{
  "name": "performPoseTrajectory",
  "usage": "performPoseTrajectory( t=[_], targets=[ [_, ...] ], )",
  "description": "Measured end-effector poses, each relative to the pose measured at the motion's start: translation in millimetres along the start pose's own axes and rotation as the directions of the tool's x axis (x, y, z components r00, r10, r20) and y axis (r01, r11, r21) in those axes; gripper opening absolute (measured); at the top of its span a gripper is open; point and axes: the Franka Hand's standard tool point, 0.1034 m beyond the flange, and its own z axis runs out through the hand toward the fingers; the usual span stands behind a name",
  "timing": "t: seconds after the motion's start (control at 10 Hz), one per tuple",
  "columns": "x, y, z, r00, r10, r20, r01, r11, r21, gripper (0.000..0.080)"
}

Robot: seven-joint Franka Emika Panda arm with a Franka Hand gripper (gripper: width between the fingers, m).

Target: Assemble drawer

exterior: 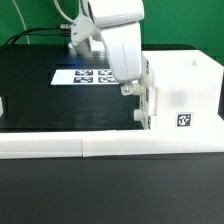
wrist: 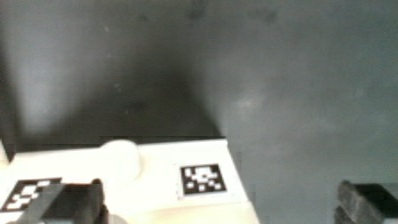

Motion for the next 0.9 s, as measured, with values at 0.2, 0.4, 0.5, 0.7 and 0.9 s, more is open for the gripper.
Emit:
performPoseTrajectory(
  t=[0.2, 0.4, 0.5, 0.7, 0.9],
  targets=[
    [1.2, 1.1, -0.7, 0.999, 0.035, 0.011, -0.035, 0.999, -0.002, 0.0649],
    [-9.1, -0.8, -1.4, 0.999, 0.052, 0.016, -0.051, 0.999, -0.010, 0.0649],
    [-24.0, -6.9, -1.7, 0.995, 0.092, 0.023, -0.092, 0.995, -0.027, 0.0649],
    [-31.2, -17.2, -0.3, 0.975, 0.221, 0.025, -0.219, 0.972, -0.085, 0.0649],
    [-27.5, -21.7, 1.8, 0.970, 0.243, 0.023, -0.240, 0.967, -0.088, 0.0649]
  ],
)
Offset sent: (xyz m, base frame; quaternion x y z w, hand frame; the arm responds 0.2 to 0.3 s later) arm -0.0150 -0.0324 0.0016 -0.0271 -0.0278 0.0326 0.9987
